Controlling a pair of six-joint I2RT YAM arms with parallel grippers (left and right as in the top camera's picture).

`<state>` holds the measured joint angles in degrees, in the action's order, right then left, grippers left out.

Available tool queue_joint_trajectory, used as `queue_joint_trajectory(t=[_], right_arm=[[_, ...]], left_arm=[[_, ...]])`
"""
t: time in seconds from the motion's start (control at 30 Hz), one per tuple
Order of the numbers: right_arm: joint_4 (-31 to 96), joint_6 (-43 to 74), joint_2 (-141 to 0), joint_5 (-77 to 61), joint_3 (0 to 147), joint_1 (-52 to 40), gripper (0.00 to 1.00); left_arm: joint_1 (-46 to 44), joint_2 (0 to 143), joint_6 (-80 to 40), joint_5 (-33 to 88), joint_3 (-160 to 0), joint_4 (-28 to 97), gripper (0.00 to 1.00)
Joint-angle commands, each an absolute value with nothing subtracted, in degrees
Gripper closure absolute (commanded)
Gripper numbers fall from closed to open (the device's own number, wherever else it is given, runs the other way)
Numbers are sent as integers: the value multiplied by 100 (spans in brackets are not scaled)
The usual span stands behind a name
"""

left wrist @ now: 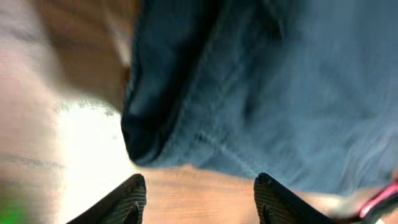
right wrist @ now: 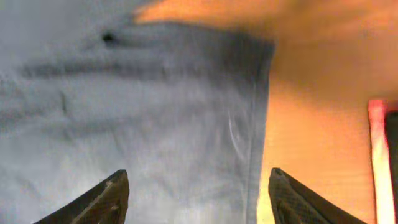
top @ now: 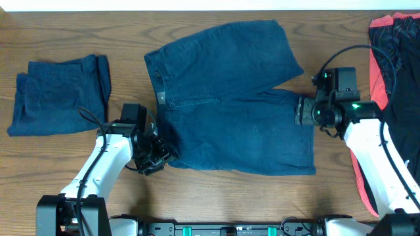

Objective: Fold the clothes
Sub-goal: 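Stretch the shorts flat, moving the right gripper down toward the front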

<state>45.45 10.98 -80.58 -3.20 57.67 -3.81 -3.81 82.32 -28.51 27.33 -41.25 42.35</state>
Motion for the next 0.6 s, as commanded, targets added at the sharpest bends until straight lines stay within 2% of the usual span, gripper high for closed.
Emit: queue_joint_trajectory(t=[0.0, 0.3, 0.5, 0.57], right_arm=[[4960, 1466, -7920, -318, 5769, -349, 31], [6294, 3188, -7712, -165, 5765, -349, 22], [6514, 4278, -7712, -132, 5548, -349, 17], [6512, 4696, -7712, -132, 5369, -349, 11]], left_arm=[[-375, 8197, -3461, 2364, -4099, 4125, 43], [-373, 8197, -3833, 2370, -3708, 3854, 43], [-373, 8197, -4047, 2373, -3470, 3470, 43], [-373, 8197, -4045, 2373, -3439, 3365, 48]])
